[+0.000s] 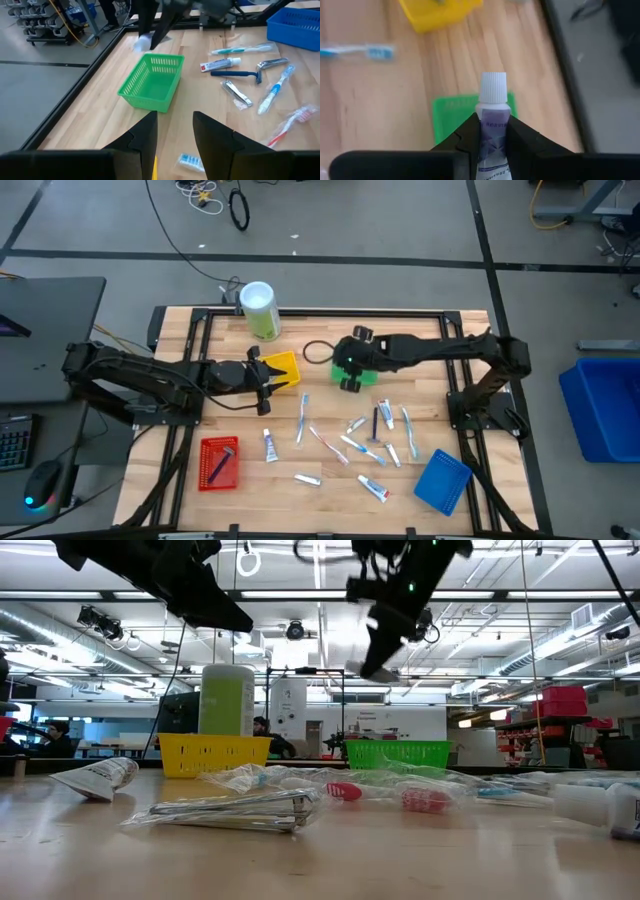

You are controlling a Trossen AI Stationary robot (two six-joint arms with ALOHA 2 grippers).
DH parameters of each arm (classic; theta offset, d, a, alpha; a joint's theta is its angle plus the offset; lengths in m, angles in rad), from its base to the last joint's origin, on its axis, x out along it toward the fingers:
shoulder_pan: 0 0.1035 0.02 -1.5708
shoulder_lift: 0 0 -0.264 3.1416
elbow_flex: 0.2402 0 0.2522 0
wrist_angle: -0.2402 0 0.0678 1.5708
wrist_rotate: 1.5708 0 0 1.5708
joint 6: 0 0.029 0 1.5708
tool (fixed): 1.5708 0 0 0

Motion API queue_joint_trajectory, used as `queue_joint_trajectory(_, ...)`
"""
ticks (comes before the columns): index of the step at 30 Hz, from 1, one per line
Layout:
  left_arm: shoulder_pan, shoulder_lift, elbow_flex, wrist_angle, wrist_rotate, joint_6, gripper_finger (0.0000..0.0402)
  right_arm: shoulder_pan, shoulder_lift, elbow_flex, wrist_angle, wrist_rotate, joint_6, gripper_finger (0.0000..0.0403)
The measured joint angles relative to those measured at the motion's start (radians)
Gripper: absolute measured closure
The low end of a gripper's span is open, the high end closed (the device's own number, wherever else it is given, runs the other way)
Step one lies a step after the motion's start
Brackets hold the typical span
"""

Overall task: Pick & Place Travel size toiletries
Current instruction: Put the white toothpaste into the green bin, then put the green toothbrush into the blue bin

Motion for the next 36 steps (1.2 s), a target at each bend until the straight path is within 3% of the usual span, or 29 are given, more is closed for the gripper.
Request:
queue_joint_trajectory(5,0.0,0.0,0.0,0.0,0.005,-0.015,0.0269,-0.093,0.007,-0.134,0.121,-0.125,0.046,0.0323)
queue_joint_trajectory(11,0.0,0.0,0.0,0.001,0.004,-0.007,0.0269,-0.13,0.007,-0.279,0.367,-0.17,-0.019,0.0321)
queue_joint_trajectory(15,0.0,0.0,0.0,0.001,0.004,-0.011,0.0269,-0.146,0.007,-0.341,0.426,-0.248,-0.025,0.0321)
queue_joint_trajectory(24,0.0,0.0,0.0,0.001,0.004,-0.003,0.0269,-0.157,0.009,-0.427,0.513,-0.247,-0.019,0.0313)
queue_joint_trajectory(36,0.0,0.0,0.0,0.001,0.017,-0.003,0.0269,-0.153,0.009,-0.439,0.546,-0.204,-0.061,0.021)
